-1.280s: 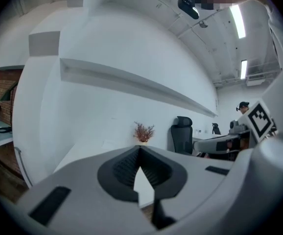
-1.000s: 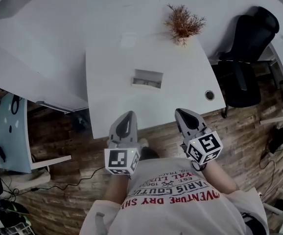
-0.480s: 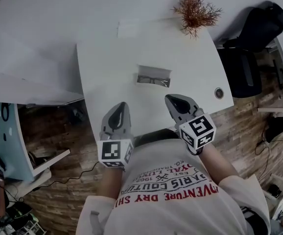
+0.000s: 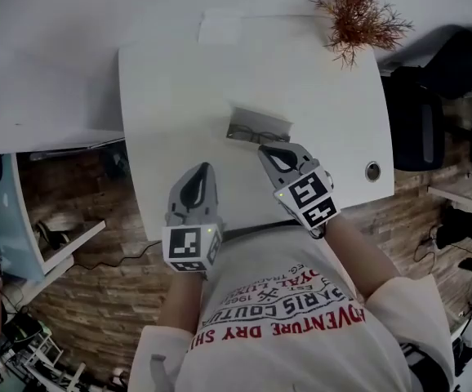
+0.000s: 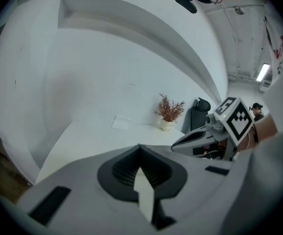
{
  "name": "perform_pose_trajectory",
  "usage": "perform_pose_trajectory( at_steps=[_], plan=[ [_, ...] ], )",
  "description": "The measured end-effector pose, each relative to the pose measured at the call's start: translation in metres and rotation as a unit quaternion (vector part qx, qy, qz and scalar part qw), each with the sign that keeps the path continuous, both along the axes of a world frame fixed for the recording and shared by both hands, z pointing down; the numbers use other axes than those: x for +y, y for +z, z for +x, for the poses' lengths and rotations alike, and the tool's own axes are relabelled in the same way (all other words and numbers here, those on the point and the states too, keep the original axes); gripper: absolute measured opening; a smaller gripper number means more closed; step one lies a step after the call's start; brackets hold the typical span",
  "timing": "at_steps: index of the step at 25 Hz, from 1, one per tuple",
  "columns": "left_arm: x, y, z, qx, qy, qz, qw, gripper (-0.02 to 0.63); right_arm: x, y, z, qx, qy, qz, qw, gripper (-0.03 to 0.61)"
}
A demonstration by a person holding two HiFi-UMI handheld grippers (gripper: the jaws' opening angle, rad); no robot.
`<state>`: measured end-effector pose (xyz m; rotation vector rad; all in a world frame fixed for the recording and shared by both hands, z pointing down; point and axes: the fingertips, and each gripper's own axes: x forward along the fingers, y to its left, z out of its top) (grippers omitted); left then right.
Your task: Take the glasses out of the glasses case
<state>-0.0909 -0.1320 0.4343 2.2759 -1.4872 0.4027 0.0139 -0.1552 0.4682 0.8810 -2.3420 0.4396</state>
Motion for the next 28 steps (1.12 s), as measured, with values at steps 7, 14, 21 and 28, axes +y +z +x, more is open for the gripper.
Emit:
perform_pose_trajectory(
  at_steps=[7,14,21,28],
  plan=[
    [-0.008,0.022,0.000,0.010,-0.026,-0.024,0.9993,-0.003,-0.024,0.043,-0.002,0.078,-0.080,-0.013,0.994,0.008],
    [-0.013,0.029,-0.001,0.018,-0.035,-0.032,0.9987,-0.003,-0.029,0.069,-0.003,0.138,-0.127,-0.039,0.982,0.165],
    [-0.016,0.033,-0.005,0.016,-0.041,-0.037,0.9983,-0.003,-0.032,0.078,-0.003,0.170,-0.143,-0.042,0.974,0.090],
    [-0.021,0.029,-0.002,0.018,-0.037,-0.028,0.9988,-0.003,-0.032,0.088,-0.002,0.189,-0.148,-0.055,0.969,0.050]
  ],
)
